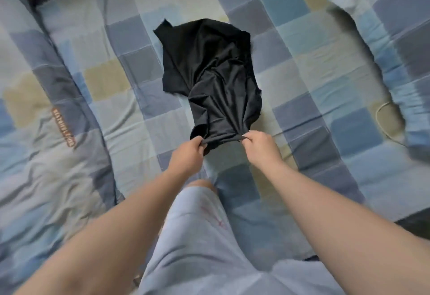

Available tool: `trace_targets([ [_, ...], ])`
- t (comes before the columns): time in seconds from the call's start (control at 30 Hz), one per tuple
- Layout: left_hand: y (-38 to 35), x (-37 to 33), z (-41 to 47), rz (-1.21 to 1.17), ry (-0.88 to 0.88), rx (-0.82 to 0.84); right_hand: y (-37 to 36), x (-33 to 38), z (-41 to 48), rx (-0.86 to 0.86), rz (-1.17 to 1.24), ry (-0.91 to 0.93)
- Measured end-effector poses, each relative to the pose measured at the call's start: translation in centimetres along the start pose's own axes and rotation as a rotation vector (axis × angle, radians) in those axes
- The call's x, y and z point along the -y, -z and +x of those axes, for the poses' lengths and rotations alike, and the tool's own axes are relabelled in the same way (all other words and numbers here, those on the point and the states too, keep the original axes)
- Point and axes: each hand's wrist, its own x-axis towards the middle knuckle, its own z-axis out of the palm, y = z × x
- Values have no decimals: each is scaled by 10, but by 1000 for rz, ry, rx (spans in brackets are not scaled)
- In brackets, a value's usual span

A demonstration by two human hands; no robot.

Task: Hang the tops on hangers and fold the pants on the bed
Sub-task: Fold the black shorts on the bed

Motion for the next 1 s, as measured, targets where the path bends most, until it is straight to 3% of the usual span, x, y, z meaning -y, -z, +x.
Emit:
trace_targets([
  [0.2,18,-80,-159,-210,-57,-318,74,-35,-147,-111,-11,139],
  [0.43,49,-173,-285,-382,-136,-457,152,-43,-262,-151,116,214],
  [0.67,72,-200,-375,-568,-279,-550,198,-35,-346,-297,160,377],
  [0.9,95,-186,-459,-690,-455,-661,198,5,-436,-245,397,641],
  [1.0,99,-171,-496,-634,-536,-613,182,25,-470,-59,444,672],
])
